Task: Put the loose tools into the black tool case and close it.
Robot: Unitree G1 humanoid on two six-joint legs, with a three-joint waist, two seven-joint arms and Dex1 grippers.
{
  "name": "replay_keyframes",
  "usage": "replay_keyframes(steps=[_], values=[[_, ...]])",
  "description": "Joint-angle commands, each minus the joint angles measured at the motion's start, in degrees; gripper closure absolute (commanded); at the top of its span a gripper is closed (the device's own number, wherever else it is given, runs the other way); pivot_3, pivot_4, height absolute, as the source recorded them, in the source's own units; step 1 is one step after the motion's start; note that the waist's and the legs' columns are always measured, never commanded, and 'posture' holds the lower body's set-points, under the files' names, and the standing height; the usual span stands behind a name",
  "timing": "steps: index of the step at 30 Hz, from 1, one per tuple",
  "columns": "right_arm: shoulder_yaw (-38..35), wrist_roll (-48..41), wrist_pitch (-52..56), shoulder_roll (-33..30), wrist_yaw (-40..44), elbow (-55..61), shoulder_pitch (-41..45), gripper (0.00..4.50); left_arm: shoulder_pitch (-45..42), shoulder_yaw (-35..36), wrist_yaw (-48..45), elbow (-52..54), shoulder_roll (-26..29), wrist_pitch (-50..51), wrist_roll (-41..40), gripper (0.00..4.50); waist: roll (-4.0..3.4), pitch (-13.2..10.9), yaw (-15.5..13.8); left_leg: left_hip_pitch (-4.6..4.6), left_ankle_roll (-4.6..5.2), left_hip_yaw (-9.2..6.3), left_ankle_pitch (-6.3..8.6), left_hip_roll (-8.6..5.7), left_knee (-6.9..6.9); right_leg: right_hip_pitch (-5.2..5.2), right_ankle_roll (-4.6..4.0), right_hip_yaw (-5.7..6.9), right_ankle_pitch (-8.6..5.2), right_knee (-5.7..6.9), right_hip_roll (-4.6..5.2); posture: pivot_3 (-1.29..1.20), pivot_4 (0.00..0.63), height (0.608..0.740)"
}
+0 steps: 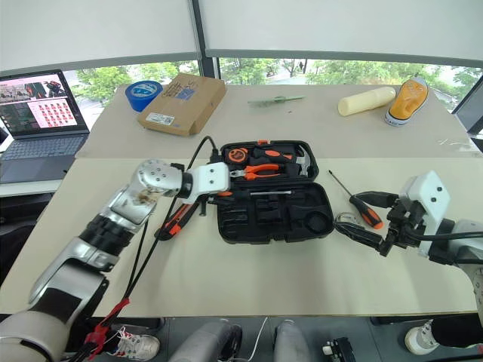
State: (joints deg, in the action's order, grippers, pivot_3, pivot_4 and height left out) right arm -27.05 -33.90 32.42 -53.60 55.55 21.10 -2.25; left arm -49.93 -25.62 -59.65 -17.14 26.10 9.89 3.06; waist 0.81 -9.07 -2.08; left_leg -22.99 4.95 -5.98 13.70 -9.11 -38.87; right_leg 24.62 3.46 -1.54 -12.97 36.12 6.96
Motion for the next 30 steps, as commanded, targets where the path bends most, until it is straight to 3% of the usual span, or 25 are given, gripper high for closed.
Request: replay_keyframes(steps=[1,15,16,23,26,30], values=[[-3.78,-0.75,0.22,0.24,-1.75,3.05,-0.86,0.00,-2.49,0.16,1.85,-1.30,-2.01,1.23,2.30,3.63,0.00,0.00,0.06,0.00,0.00,0.00,0.00,0.00,-0.01,0.01,0.00,0.00,0.00,0.02,-0.01,0.00,0.150,0.735],[-4.03,-2.36,1.08,0.91,-4.41,5.14,-1.63,0.00,-5.04,1.23,1.55,-5.34,-5.26,2.93,4.26,3.63,0.01,-0.01,-0.06,0.00,-0.01,0.00,-0.01,0.00,-0.07,0.01,0.03,0.00,0.02,0.06,-0.02,0.00,0.150,0.735],[-4.03,-2.42,1.07,0.97,-4.47,5.26,-1.74,0.00,-5.10,1.39,1.51,-5.28,-5.34,3.06,4.20,2.62,0.01,-0.01,-0.05,0.00,-0.01,0.00,-0.01,0.00,-0.07,0.00,0.03,0.00,0.02,0.06,-0.02,0.00,0.150,0.735],[-3.68,-3.27,1.56,1.26,-4.66,5.86,-1.20,0.00,-6.26,2.56,1.16,-2.93,-5.68,3.59,3.59,0.26,0.01,-0.01,-0.04,0.00,-0.01,0.00,-0.01,0.00,-0.09,0.00,0.03,0.00,0.02,0.06,-0.02,0.00,0.150,0.735],[-3.71,-3.49,1.61,1.14,-4.75,5.67,-1.05,0.00,-6.48,2.76,0.89,-3.32,-6.26,3.27,3.11,0.40,0.01,-0.01,-0.05,0.00,-0.01,0.00,-0.01,0.00,-0.09,0.00,0.04,0.00,0.02,0.07,-0.02,0.00,0.150,0.735],[-3.56,-3.54,1.63,0.95,-4.86,5.46,-0.82,0.00,-6.68,1.77,1.14,-6.16,-7.00,1.26,4.23,1.71,0.01,-0.01,-0.05,0.00,-0.01,0.00,-0.01,0.00,-0.10,0.00,0.04,0.00,0.02,0.07,-0.02,0.00,0.150,0.735]])
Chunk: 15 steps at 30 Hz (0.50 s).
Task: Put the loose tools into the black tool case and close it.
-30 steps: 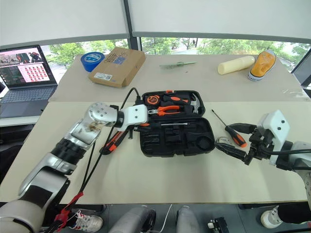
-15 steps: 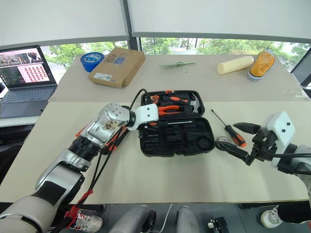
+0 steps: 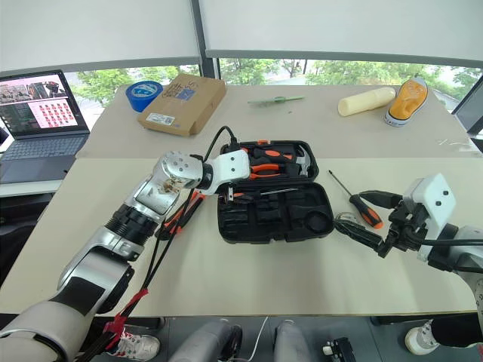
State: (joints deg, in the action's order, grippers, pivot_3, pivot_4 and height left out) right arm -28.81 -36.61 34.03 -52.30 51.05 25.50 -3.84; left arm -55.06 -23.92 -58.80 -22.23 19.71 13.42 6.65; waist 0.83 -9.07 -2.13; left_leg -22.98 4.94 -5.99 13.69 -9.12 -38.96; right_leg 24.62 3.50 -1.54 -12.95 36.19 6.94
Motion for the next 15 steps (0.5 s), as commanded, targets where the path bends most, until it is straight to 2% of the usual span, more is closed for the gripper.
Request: replay_keyframes(steps=[1,7,15], values=[[-1.79,-0.85,0.02,-0.38,-0.39,1.03,0.79,0.00,-1.58,-0.07,0.45,-1.89,-0.86,-2.65,0.91,2.17,0.00,0.00,0.00,0.00,0.00,0.00,0.00,0.00,0.00,0.00,0.00,0.00,0.00,0.00,0.00,0.00,0.150,0.735],[-1.60,-0.61,-0.07,-0.53,-0.35,0.81,0.80,0.00,-2.01,-1.02,1.64,-6.61,-2.02,-6.16,3.35,4.45,0.00,0.00,-0.01,0.01,0.00,0.00,0.00,0.00,0.00,0.00,0.00,0.00,0.00,0.01,0.00,0.00,0.150,0.735],[-0.94,0.77,-0.92,-1.32,0.18,-1.37,2.09,0.00,-1.78,-4.49,2.15,-12.42,-2.48,-12.07,8.37,4.48,0.00,0.00,-0.08,0.07,0.00,0.00,0.00,-0.01,-0.03,-0.12,0.02,0.00,0.01,0.00,0.01,0.00,0.150,0.735]])
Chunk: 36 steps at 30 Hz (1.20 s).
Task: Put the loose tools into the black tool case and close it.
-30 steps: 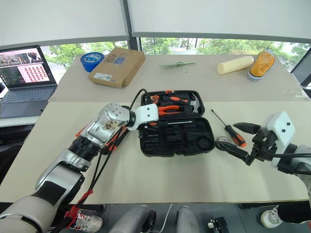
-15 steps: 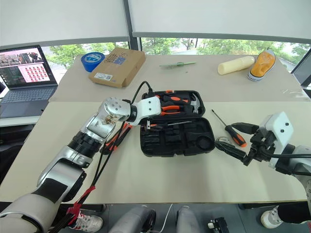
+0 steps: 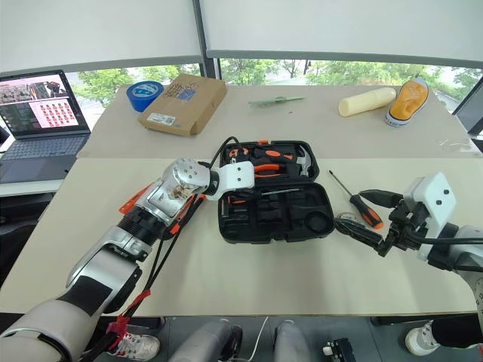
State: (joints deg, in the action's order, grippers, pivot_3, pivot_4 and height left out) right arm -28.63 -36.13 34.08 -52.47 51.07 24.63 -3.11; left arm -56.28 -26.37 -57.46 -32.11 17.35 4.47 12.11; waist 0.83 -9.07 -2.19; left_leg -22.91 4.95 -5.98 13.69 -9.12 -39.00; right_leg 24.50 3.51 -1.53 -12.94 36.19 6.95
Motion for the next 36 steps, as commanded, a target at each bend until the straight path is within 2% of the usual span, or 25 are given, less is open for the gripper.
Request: replay_keyframes(steps=[1,6,8,11,13,16,18,22,26,30,36], values=[[-1.11,0.36,-0.96,-1.21,0.20,-0.79,1.59,0.00,-0.40,-2.48,0.40,-3.26,-0.20,-3.71,3.28,4.48,0.00,0.00,-0.06,0.05,0.00,0.00,0.00,0.00,0.00,-0.06,0.00,0.00,0.00,-0.01,0.00,0.00,0.150,0.735],[-0.68,0.93,-1.22,-0.58,-0.19,-0.81,1.43,0.00,-0.74,-4.32,2.24,-8.97,-0.93,-8.07,6.32,4.48,-0.01,0.04,-0.21,0.13,0.01,0.00,0.01,0.00,-0.01,-0.18,0.01,0.01,0.01,-0.01,0.01,0.00,0.150,0.735],[-0.88,1.37,-1.20,0.04,-0.78,-0.28,0.66,0.00,-1.74,-2.59,2.97,-9.95,-1.71,-7.75,5.24,4.48,-0.01,0.05,-0.33,0.17,0.01,-0.01,0.02,0.00,-0.07,-0.25,0.04,0.02,0.02,-0.01,0.01,0.00,0.150,0.735],[-2.54,2.39,-1.38,0.82,-1.94,0.60,-1.46,0.00,-2.26,3.23,0.90,-6.68,-1.74,-2.83,-0.68,4.48,0.01,0.05,-0.40,0.15,0.05,-0.01,0.03,-0.03,-0.11,-0.27,0.13,0.01,0.08,-0.01,0.02,0.00,0.150,0.735],[-4.99,2.92,-1.15,1.46,-3.03,0.63,-3.40,0.00,-0.79,8.44,-4.33,0.40,-0.28,3.64,-8.26,4.48,0.00,0.05,-0.12,0.05,0.10,-0.01,0.00,-0.03,-0.13,-0.15,0.13,0.00,0.10,0.01,0.00,0.00,0.150,0.735],[-8.95,3.78,-1.21,1.99,-3.49,0.06,-6.63,0.00,2.57,15.17,-14.31,15.25,4.28,17.90,-21.87,3.77,-0.01,0.06,0.76,-0.18,0.10,0.01,-0.07,-0.02,-0.13,0.25,0.13,-0.06,0.10,0.21,-0.02,0.00,0.150,0.735],[-11.81,4.38,-1.55,1.96,-2.85,-0.61,-9.02,0.00,5.14,19.07,-18.22,23.79,8.82,24.94,-28.92,3.00,-0.02,0.06,1.45,-0.50,0.05,0.03,-0.10,-0.03,-0.18,0.68,0.12,-0.11,0.10,0.86,0.00,0.00,0.150,0.735],[-16.06,5.63,-2.32,1.27,-0.39,-2.99,-13.56,0.00,10.35,25.20,-23.37,34.89,19.89,36.03,-38.93,1.58,-0.08,0.10,2.05,-0.31,0.00,0.02,-0.12,0.01,-0.13,0.63,0.11,-0.13,0.09,0.84,-0.07,0.00,0.150,0.735],[-14.75,7.52,-4.39,0.34,1.10,-8.23,-13.58,0.00,15.34,26.19,-25.81,41.40,27.74,40.94,-43.53,0.05,-0.10,0.09,2.00,0.01,-0.04,0.07,-0.13,0.01,-0.05,0.40,0.06,-0.21,0.07,0.61,-0.13,0.00,0.150,0.735],[-9.06,9.45,-6.62,-0.13,1.72,-16.16,-7.99,0.00,19.45,27.60,-25.40,49.21,30.66,44.47,-49.33,0.05,-0.07,0.06,1.52,0.41,-0.14,0.07,0.34,0.02,-0.01,-0.15,0.04,-0.22,0.08,0.43,-0.13,0.00,0.150,0.735],[0.18,13.19,-10.23,-0.33,2.62,-25.39,0.76,0.00,20.56,28.46,-21.11,52.10,30.61,45.27,-52.39,0.05,-0.08,0.06,1.58,0.57,-0.40,0.09,0.19,0.02,0.05,-0.28,0.03,-0.23,0.08,0.38,-0.10,0.00,0.150,0.735]])
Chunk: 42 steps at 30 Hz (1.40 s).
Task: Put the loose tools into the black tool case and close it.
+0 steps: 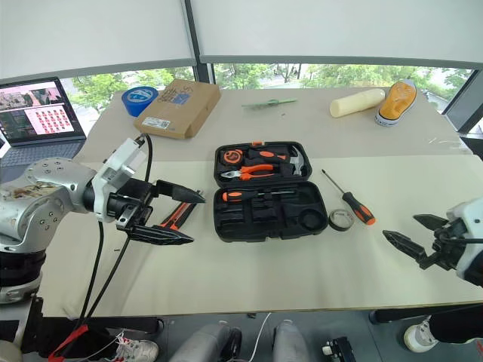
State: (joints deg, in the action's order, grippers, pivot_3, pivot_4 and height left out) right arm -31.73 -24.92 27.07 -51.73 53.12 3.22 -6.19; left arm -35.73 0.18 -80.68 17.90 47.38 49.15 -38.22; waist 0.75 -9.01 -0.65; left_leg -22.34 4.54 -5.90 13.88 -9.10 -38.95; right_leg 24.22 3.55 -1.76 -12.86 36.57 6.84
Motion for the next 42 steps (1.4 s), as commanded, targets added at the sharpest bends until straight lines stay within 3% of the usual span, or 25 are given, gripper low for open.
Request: replay_keyframes(steps=[1,6,13,14,16,24,29,35,39,42], values=[[4.82,2.12,-2.82,-0.99,0.85,-5.34,5.59,0.00,0.39,1.69,2.44,2.44,0.90,0.17,-2.03,0.05,0.00,0.00,0.07,0.00,-0.05,0.01,-0.03,0.00,0.01,0.02,0.00,-0.01,0.00,0.02,0.00,0.00,0.150,0.735],[13.75,6.30,-4.91,1.83,-0.99,-15.05,15.77,0.00,2.53,-1.50,5.33,2.62,2.01,-7.48,5.02,0.05,0.00,0.00,0.61,0.04,-0.16,0.08,-0.10,0.04,0.11,0.04,-0.06,-0.10,-0.02,0.04,-0.01,0.00,0.150,0.735],[17.96,10.79,-11.00,4.59,-3.43,-27.17,21.69,0.00,2.61,-0.94,6.84,4.26,2.22,-5.38,2.09,0.05,0.00,0.00,0.15,0.00,-0.15,0.08,-0.10,-0.01,0.11,0.08,-0.07,-0.09,-0.03,0.02,0.00,0.00,0.150,0.735],[17.92,10.80,-11.47,4.94,-3.58,-28.30,22.26,0.41,2.39,-0.64,7.24,4.39,2.03,-4.84,1.40,0.00,0.00,0.00,0.17,0.02,-0.15,0.08,-0.10,0.00,0.10,0.05,-0.07,-0.10,-0.02,-0.02,-0.02,0.00,0.150,0.735],[17.53,10.14,-12.39,5.48,-2.90,-29.49,22.88,0.71,2.00,-0.04,7.73,4.51,1.86,-3.80,-0.11,0.00,0.00,0.00,0.20,0.04,-0.15,0.08,-0.10,0.01,0.10,0.04,-0.07,-0.10,-0.03,0.00,-0.04,0.00,0.150,0.735],[14.91,6.84,-12.19,5.76,-0.48,-28.48,22.84,3.49,2.84,0.84,8.98,5.13,2.02,-4.33,-2.62,0.00,-0.01,0.00,0.23,0.04,-0.15,0.08,-0.10,0.04,0.12,0.08,-0.07,-0.12,-0.03,0.05,-0.10,0.00,0.150,0.735],[14.24,5.30,-11.94,3.04,2.66,-25.29,24.01,3.57,2.38,0.47,8.67,4.32,2.80,-4.41,-3.21,0.00,-0.03,-0.01,0.21,0.03,-0.15,0.08,-0.10,0.04,0.12,0.09,-0.08,-0.13,-0.03,0.04,-0.10,0.00,0.150,0.735],[19.43,-0.89,-8.22,1.97,13.52,-9.73,28.88,3.57,2.71,-0.18,7.64,3.69,3.58,-5.18,-2.93,0.00,-0.18,-0.10,1.18,0.00,-0.19,0.12,-0.07,0.15,0.18,0.16,-0.07,-0.17,-0.03,0.03,-0.20,0.00,0.150,0.735],[28.29,3.83,-11.91,3.02,18.03,-7.96,32.70,3.57,2.21,-1.19,7.71,3.19,2.88,-5.84,-2.24,0.00,-0.13,-0.12,1.40,0.02,-0.15,0.11,0.03,0.39,0.16,0.14,-0.08,-0.12,-0.03,-0.01,-0.36,0.00,0.150,0.735],[33.75,9.05,-20.33,4.58,21.10,-14.12,37.32,3.57,1.91,-1.53,7.46,2.66,2.79,-6.40,-1.98,0.00,-0.11,-0.14,1.17,-0.01,-0.13,0.11,0.03,0.37,0.13,0.16,-0.08,-0.10,-0.03,-0.03,-0.36,0.00,0.150,0.735]])
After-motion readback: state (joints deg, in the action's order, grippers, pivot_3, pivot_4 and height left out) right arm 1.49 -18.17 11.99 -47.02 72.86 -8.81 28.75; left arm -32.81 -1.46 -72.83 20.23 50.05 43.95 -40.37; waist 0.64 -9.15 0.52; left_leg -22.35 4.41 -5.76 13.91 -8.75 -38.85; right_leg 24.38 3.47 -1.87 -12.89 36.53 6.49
